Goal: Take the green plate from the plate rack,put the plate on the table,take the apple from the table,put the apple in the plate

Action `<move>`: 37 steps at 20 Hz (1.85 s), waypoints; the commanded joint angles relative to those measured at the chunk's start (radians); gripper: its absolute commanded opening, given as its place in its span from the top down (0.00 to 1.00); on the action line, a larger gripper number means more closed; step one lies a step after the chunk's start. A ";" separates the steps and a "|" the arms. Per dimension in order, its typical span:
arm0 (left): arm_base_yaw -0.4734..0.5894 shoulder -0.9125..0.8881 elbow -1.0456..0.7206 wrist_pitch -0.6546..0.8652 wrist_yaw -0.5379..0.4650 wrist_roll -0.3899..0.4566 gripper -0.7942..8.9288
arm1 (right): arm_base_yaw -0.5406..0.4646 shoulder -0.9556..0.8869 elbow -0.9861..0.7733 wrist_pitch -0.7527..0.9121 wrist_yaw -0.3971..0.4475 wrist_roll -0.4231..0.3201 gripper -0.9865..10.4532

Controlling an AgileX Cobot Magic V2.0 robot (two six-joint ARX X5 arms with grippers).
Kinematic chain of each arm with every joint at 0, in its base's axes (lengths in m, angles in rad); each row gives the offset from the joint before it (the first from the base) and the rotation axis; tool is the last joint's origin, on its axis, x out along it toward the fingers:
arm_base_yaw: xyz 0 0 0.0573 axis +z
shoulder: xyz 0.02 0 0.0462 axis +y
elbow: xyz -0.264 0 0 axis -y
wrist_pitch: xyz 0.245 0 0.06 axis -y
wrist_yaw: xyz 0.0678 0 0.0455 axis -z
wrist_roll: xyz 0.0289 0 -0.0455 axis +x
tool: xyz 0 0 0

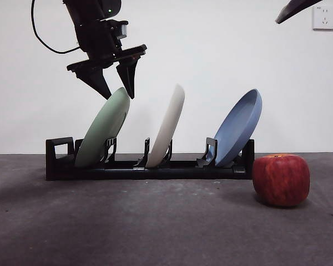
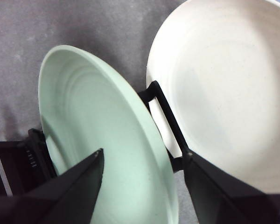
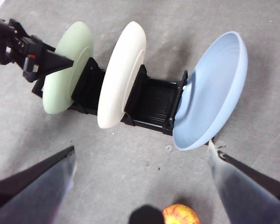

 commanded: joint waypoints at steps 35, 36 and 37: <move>-0.188 -0.880 -0.067 -0.329 0.015 0.124 0.93 | 0.002 0.006 0.005 -0.061 0.001 -0.038 0.50; -0.203 -0.926 -0.092 -0.329 0.016 0.101 0.93 | 0.002 0.006 0.005 -0.075 0.001 -0.038 0.50; -0.223 -0.970 -0.122 -0.329 0.015 0.084 0.93 | 0.002 0.006 0.005 -0.087 0.001 -0.040 0.50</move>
